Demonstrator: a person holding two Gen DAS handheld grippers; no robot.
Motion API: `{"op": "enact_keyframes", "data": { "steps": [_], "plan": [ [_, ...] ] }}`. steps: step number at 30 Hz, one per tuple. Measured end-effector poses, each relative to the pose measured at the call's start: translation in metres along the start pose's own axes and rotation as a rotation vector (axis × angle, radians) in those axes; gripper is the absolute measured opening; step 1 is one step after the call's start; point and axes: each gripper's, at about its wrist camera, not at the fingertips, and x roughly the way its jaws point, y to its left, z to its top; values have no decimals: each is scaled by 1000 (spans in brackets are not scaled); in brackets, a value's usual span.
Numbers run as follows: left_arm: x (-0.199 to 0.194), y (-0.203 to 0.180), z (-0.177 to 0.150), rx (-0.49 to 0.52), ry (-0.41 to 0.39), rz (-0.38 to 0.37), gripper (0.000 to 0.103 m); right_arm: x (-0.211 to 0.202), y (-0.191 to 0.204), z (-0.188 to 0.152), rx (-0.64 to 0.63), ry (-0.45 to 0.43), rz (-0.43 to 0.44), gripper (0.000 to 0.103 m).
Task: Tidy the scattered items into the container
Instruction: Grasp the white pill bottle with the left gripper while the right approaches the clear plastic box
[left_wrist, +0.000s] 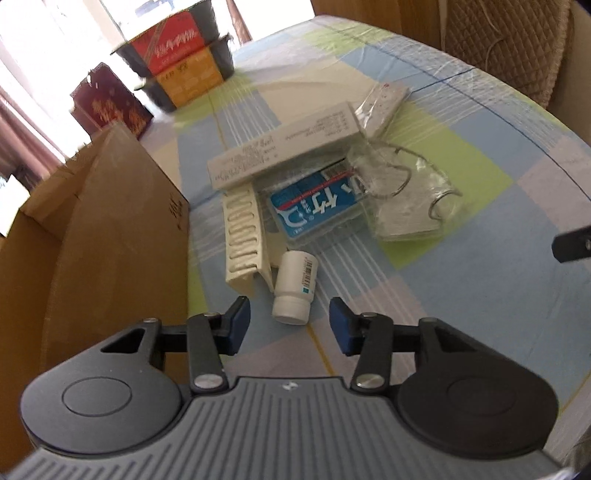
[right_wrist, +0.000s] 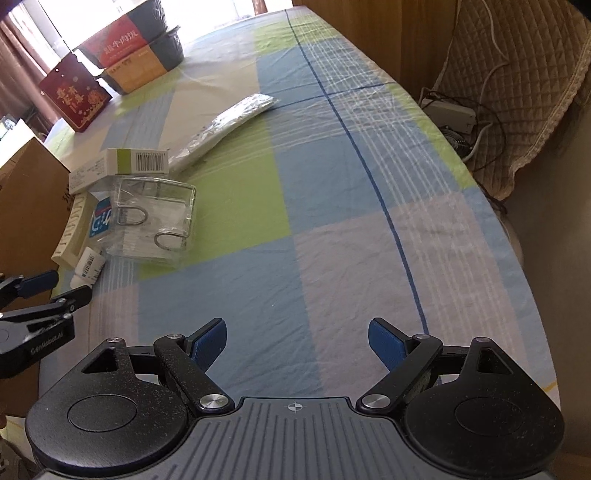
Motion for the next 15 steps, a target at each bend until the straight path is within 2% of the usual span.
{"op": "enact_keyframes", "data": {
  "steps": [5,6,8,15],
  "plan": [
    [12,12,1,-133,21,-81,43,4,0,0,0,9,-7,89],
    [16,14,1,-152,27,-93,40,4,0,0,1,9,-9,89],
    [19,17,-1,-184,29,-114,20,4,0,0,5,8,-12,89],
    [5,14,-19,-217,52,-176,20,5,-1,1,13,3,-11,89]
  ]
}}
